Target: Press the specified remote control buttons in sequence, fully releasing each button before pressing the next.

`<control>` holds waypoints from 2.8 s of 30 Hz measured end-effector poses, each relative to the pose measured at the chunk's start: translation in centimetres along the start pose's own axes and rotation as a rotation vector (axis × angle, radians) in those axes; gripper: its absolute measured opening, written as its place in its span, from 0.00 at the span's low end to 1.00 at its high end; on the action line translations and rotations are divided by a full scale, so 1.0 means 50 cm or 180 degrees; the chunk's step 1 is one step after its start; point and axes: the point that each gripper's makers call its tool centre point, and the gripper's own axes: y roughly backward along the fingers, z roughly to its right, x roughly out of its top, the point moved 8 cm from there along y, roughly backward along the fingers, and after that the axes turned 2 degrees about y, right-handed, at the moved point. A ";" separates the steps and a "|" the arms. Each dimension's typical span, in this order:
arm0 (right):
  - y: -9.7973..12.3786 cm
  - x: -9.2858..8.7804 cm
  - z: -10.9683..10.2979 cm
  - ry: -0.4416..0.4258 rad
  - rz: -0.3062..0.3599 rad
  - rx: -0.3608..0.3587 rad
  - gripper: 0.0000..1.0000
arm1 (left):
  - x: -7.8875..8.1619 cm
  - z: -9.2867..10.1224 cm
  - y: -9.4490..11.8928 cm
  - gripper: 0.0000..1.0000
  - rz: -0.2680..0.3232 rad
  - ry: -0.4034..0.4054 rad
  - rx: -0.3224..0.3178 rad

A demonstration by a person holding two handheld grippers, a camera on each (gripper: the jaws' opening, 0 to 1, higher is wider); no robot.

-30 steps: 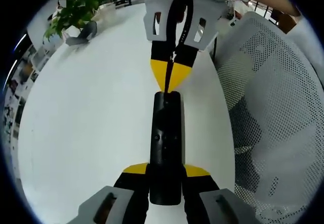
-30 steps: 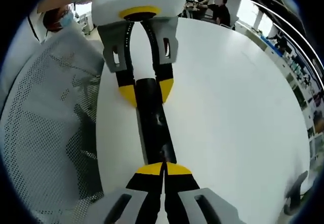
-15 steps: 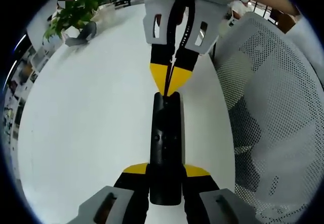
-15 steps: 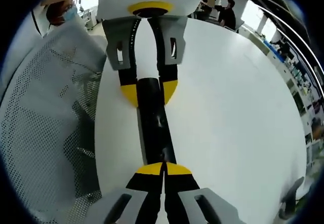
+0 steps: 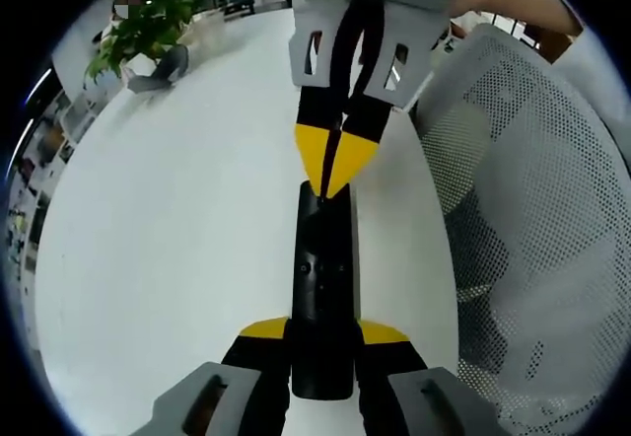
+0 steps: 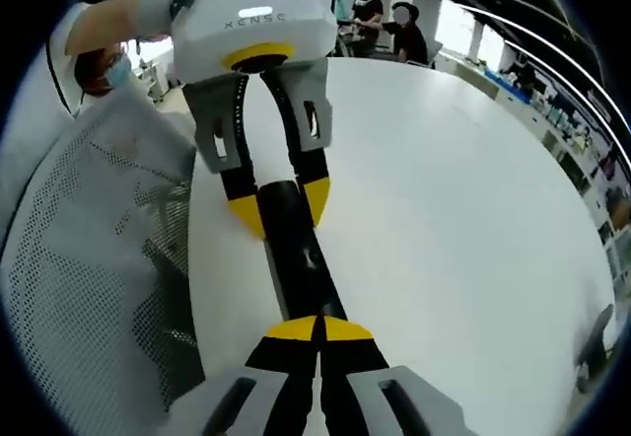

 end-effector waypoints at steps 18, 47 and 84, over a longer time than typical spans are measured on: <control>-0.003 0.021 0.005 0.0076 0.0063 0.0070 0.00 | -0.002 -0.002 0.001 0.24 0.0089 -0.0005 -0.0011; -0.017 -0.005 0.002 0.0214 0.0386 0.0119 0.01 | -0.006 -0.001 -0.001 0.24 0.0159 0.0067 0.0016; -0.030 0.015 0.019 0.0465 0.0266 0.0406 0.09 | -0.011 0.002 -0.003 0.24 0.0321 0.0095 0.0057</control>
